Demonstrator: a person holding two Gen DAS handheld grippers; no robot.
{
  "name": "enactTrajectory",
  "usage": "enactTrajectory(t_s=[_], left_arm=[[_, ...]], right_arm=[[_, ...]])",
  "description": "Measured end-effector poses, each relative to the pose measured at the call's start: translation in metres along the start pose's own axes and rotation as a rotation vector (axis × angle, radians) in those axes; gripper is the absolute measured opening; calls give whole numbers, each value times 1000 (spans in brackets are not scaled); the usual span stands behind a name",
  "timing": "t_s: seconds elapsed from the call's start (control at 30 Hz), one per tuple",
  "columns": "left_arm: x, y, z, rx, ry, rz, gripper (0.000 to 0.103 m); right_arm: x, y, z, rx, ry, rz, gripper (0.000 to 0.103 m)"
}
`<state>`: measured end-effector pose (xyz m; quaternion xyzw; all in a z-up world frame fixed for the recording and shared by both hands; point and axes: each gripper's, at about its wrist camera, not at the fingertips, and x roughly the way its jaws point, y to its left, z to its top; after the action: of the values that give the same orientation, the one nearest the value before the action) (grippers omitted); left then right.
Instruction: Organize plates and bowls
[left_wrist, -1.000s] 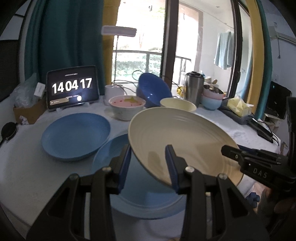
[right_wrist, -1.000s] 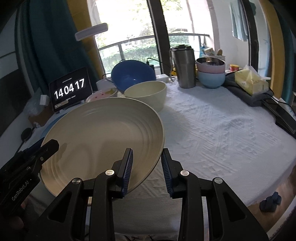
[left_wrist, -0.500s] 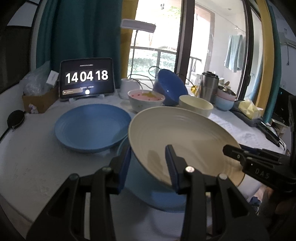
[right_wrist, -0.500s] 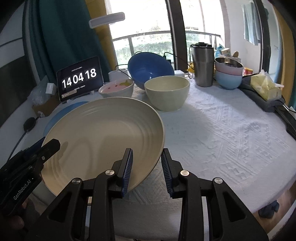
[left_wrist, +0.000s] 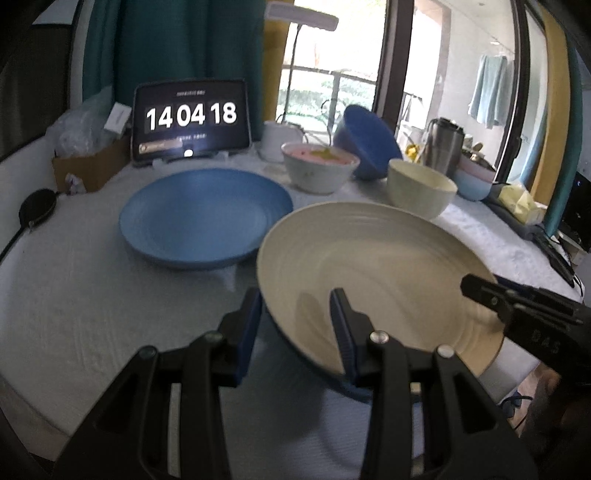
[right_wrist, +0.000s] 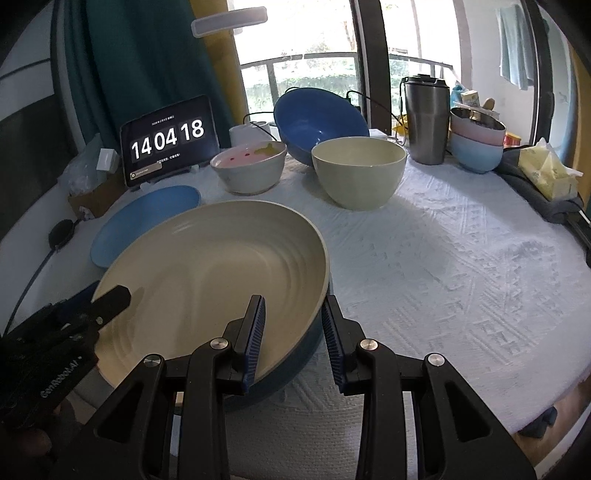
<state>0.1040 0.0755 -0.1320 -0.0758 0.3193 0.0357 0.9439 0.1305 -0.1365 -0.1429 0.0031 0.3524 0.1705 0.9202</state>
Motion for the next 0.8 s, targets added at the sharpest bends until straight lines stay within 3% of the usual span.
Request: enactTrajectory(t_s=[0.3,0.37,0.67,0.8], left_arm=[[7,0,-6,-6,37,36,41],[9,4,-6,-26,40,42,46],[22,-4,-9,-17,100,-26,46],[23,-9,-9,-9,94,-15,46]], right_arm=[[11,-9,-4,26,32,-16,34],[11,-10,-5,27,32,-14,34],[20,-11,-12,27,53,7,36],[20,-11,-12,26,49,7,36]])
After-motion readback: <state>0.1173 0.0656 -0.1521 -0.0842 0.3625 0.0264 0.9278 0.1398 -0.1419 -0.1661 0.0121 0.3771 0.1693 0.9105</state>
